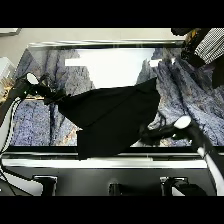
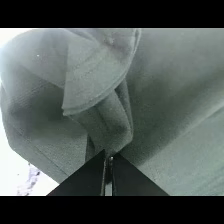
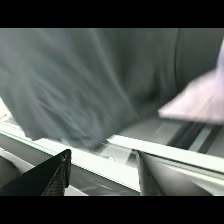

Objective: Fold the clothes and pants, and hang the long-sleeved shirts on hangers.

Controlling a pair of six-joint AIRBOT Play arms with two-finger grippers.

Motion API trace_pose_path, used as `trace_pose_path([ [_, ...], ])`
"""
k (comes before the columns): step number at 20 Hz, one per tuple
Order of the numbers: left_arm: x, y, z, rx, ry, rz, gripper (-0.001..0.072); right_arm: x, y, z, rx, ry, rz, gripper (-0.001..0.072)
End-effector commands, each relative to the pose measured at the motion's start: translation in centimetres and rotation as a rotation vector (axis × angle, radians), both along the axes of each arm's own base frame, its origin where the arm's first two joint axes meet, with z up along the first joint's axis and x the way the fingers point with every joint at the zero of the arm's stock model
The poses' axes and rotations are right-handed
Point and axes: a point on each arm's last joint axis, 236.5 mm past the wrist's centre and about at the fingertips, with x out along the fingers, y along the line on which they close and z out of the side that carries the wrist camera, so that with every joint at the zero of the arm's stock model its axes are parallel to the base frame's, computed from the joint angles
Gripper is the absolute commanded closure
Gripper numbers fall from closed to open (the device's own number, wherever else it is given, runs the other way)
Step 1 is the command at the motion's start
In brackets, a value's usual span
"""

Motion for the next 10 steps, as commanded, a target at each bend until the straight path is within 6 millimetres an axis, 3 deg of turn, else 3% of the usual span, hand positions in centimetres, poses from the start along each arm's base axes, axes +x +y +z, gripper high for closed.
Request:
trace_pose_path([
  [1, -0.6, 0.0, 0.0, -0.002, 0.023, -0.014, 0.0692, -4.2, 2.4, -3.1, -0.038, 0.045, -0.034, 0.0227],
  [4, -0.6, 0.0, 0.0, -0.002, 0.023, -0.014, 0.0692, -3.3, 3.5, -3.5, -0.065, -0.007, -0.069, 0.0227],
  [10, -0.6, 0.0, 0.0, -0.002, 0.023, -0.014, 0.0691, 0.6, 3.1, -4.0, -0.076, -0.086, -0.23, 0.0228],
])
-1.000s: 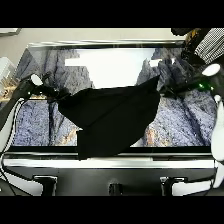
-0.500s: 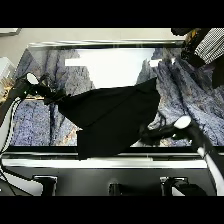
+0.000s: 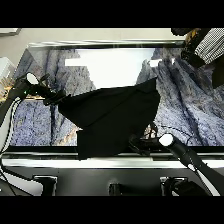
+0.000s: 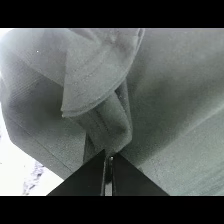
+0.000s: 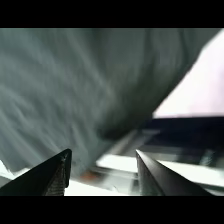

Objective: Fold the clothes and pants, and hang the long-sleeved shirts on hangers.

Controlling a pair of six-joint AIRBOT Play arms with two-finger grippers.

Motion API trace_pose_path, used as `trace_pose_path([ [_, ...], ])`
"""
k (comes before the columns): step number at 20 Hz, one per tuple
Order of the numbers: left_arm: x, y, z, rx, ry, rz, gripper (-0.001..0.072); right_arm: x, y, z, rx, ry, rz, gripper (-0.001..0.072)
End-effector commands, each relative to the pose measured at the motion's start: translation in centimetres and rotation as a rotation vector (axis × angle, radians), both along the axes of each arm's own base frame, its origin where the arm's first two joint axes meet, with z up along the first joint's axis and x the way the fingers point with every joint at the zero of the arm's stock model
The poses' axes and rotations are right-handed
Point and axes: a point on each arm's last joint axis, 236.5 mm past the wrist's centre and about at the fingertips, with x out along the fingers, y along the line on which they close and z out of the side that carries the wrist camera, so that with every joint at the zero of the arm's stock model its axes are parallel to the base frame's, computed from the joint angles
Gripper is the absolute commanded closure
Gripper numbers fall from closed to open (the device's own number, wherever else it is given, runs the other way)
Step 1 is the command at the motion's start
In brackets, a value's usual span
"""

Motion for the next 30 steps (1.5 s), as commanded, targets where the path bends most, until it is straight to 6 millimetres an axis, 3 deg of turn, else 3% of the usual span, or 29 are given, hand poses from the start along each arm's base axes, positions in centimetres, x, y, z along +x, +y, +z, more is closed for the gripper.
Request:
trace_pose_path([
  [1, 0.0, 0.0, 0.0, 0.0, 0.001, 0.0, 0.0691, 2.2, -0.1, -0.5, -0.001, -0.038, -0.106, 0.0229],
  [4, 0.0, 0.1, 0.0, 0.0, 0.0, 0.0, 0.0691, 2.0, 0.2, -1.4, 0.008, -0.001, -0.115, 0.0276],
  [6, 0.0, 0.1, 0.1, 0.0, 0.0, 0.0, 0.0691, 2.0, 0.8, -0.9, 0.034, -0.028, -0.073, 0.0676],
  [8, 0.0, 0.1, 0.6, 0.006, -0.022, -0.038, 0.0691, 3.0, 1.7, 1.3, 0.069, -0.101, -0.033, 0.0686],
  [9, 0.1, 0.2, 1.1, 0.01, -0.041, -0.054, 0.0692, 4.0, 2.2, 3.3, 0.093, -0.158, -0.02, 0.0686],
  [11, 0.2, 0.8, 3.4, 0.008, -0.074, -0.051, 0.0692, 6.5, 2.9, 8.8, 0.118, -0.322, 0.013, 0.0686],
  [13, 0.2, 2.0, 7.3, 0.012, -0.133, -0.037, 0.0691, 8.9, 2.9, 16.4, 0.116, -0.505, 0.037, 0.0687],
  [15, -0.5, 3.5, 12.2, 0.019, -0.213, -0.009, 0.0692, 10.2, 1.5, 25.1, 0.051, -0.685, 0.047, 0.0687],
  [17, -2.4, 5.1, 17.2, 0.036, -0.29, 0.022, 0.0692, 10.5, -1.6, 34.1, -0.049, -0.869, 0.0, 0.0687],
  [20, -6.8, 7.1, 23.4, 0.052, -0.362, 0.113, 0.0692, 7.7, -8.3, 49.1, -0.151, -1.155, -0.184, 0.0686],
  [23, -11.8, 7.9, 28.2, 0.073, -0.418, 0.18, 0.0692, 1.5, -12.5, 60.0, -0.126, -1.375, -0.292, 0.0686],
  [25, -14.9, 7.7, 30.4, 0.087, -0.451, 0.2, 0.0692, -2.5, -14.4, 64.8, -0.084, -1.493, -0.348, 0.0686],
  [27, -17.0, 7.4, 32.4, 0.097, -0.5, 0.237, 0.0692, -5.1, -16.1, 67.4, -0.069, -1.564, -0.393, 0.0686],
  [28, -17.9, 7.1, 33.3, 0.097, -0.529, 0.25, 0.0691, -5.4, -16.5, 67.7, -0.065, -1.57, -0.413, 0.0686],
  [30, -18.8, 6.7, 34.3, 0.094, -0.56, 0.269, 0.0691, -4.4, -16.9, 66.5, -0.102, -1.514, -0.426, 0.0686],
])
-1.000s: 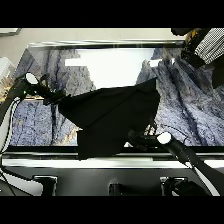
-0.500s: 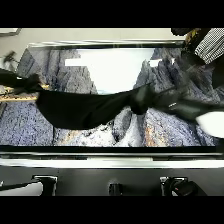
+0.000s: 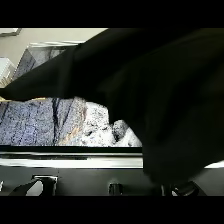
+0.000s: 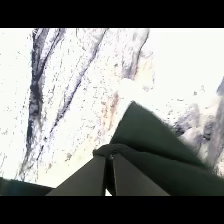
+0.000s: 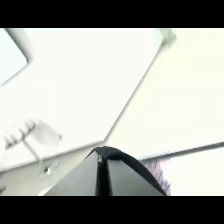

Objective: Fold the clothes and pants, and hang the long-sleeved shirts on hangers.

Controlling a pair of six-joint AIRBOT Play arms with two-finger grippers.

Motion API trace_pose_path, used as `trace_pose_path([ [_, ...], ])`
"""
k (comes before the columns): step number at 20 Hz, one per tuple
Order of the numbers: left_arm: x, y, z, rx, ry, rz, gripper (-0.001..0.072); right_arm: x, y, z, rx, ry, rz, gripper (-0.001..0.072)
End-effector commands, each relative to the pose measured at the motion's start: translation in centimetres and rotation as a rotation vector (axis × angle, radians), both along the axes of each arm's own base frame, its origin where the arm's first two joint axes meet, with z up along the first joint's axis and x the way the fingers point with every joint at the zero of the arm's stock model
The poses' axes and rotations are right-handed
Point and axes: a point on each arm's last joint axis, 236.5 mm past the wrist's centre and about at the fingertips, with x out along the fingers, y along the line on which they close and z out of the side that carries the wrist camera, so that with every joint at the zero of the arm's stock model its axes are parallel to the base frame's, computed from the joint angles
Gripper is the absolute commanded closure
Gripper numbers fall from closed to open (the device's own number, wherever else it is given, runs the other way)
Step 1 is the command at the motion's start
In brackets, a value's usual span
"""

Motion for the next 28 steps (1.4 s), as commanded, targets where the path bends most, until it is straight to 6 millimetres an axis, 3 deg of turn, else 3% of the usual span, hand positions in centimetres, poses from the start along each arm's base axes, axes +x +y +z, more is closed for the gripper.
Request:
trace_pose_path([
  [1, -2.8, -0.3, 2.0, 0.001, -0.049, 0.057, 0.0691, 0.0, -2.1, -0.3, 0.007, 0.044, -0.079, 0.0686],
  [4, -2.4, -0.3, 1.6, -0.009, -0.035, 0.055, 0.0692, 4.5, -0.1, -4.2, -0.054, 0.207, -0.074, 0.0685],
  [6, -1.0, -0.4, 0.7, -0.04, -0.028, 0.046, 0.0691, 8.4, 1.5, -8.3, -0.113, 0.36, -0.075, 0.0685],
  [9, 2.2, -0.7, -2.4, -0.101, 0.008, 0.035, 0.0692, 15.4, 4.4, -17.4, -0.273, 0.617, -0.065, 0.0685],
  [12, 5.9, -2.0, -8.5, -0.134, 0.096, -0.009, 0.0691, 22.4, 8.1, -27.1, -0.372, 0.827, -0.021, 0.0685],
  [15, 9.6, -3.9, -16.1, -0.156, 0.187, -0.025, 0.0692, 28.3, 13.7, -36.0, -0.344, 0.96, 0.098, 0.0685],
  [17, 11.6, -5.0, -20.7, -0.166, 0.246, -0.033, 0.0692, 31.0, 16.1, -41.4, -0.32, 1.03, 0.138, 0.0684],
  [19, 13.2, -5.9, -24.6, -0.171, 0.299, -0.039, 0.0692, 32.7, 17.0, -45.4, -0.319, 1.073, 0.142, 0.0684],
  [21, 14.1, -6.4, -27.8, -0.172, 0.341, -0.037, 0.0692, 34.0, 16.5, -47.5, -0.28, 1.105, 0.137, 0.0684],
  [24, 14.5, -6.9, -31.0, -0.15, 0.37, -0.119, 0.0678, 36.0, 14.1, -47.5, -0.144, 1.118, 0.133, 0.0684],
  [25, 14.1, -6.9, -31.1, -0.138, 0.378, -0.153, 0.0538, 36.6, 12.8, -47.2, -0.12, 1.108, 0.132, 0.0684],
  [26, 13.5, -6.9, -30.9, -0.125, 0.388, -0.195, 0.0333, 37.0, 11.5, -47.0, -0.097, 1.11, 0.141, 0.0684],
  [27, 12.6, -6.8, -30.3, -0.114, 0.4, -0.237, 0.0196, 37.0, 10.5, -46.9, -0.082, 1.115, 0.164, 0.0684],
  [28, 11.7, -6.7, -29.5, -0.114, 0.415, -0.26, 0.0168, 36.8, 9.5, -46.7, -0.08, 1.118, 0.196, 0.0684],
])
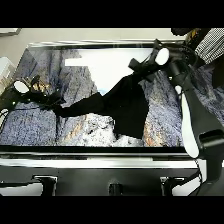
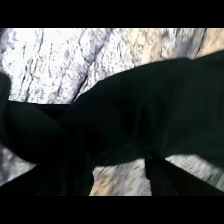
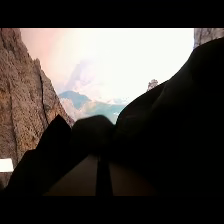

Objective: Fold the clothes and pants, and hang the long-sleeved shirts on hangers.

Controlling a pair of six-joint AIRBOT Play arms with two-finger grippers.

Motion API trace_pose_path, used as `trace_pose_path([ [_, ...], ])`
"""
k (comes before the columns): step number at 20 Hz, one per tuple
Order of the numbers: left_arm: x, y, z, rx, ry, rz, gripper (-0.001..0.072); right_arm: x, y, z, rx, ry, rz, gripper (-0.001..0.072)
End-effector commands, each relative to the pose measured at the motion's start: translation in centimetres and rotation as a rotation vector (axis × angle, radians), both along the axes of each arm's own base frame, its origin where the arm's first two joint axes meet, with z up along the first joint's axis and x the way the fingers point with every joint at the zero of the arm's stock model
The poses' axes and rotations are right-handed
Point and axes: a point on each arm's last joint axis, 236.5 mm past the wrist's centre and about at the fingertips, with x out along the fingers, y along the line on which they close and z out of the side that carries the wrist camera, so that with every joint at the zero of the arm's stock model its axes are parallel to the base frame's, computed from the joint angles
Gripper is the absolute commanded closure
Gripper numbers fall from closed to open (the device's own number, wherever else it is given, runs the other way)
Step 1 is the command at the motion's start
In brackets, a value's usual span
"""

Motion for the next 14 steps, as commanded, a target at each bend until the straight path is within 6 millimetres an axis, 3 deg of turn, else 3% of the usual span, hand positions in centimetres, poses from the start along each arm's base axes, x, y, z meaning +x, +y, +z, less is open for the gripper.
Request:
trace_pose_path([
  [1, -2.8, -0.4, 1.1, -0.003, 0.045, -0.125, 0.0168, 0.2, -2.8, 0.3, 0.097, 0.019, 0.05, 0.0684],
  [3, -5.0, -2.9, 3.1, -0.058, 0.061, -0.176, 0.0168, -0.7, -4.5, -0.1, 0.083, 0.044, 0.101, 0.0684],
  [5, -7.2, -7.6, 3.6, -0.145, 0.07, -0.236, 0.0169, -1.6, -5.7, -0.7, 0.054, 0.073, 0.139, 0.0685],
  [7, -8.6, -12.9, 2.4, -0.224, 0.074, -0.278, 0.0168, -2.4, -6.1, -1.1, 0.041, 0.1, 0.169, 0.0684],
  [9, -8.8, -18.2, 1.1, -0.3, 0.036, -0.271, 0.0169, -3.1, -6.0, -1.3, 0.035, 0.118, 0.194, 0.0684],
  [14, -9.9, -27.7, -2.0, -0.388, 0.027, -0.269, 0.0169, -3.7, -6.0, -1.5, 0.032, 0.142, 0.21, 0.0684],
])
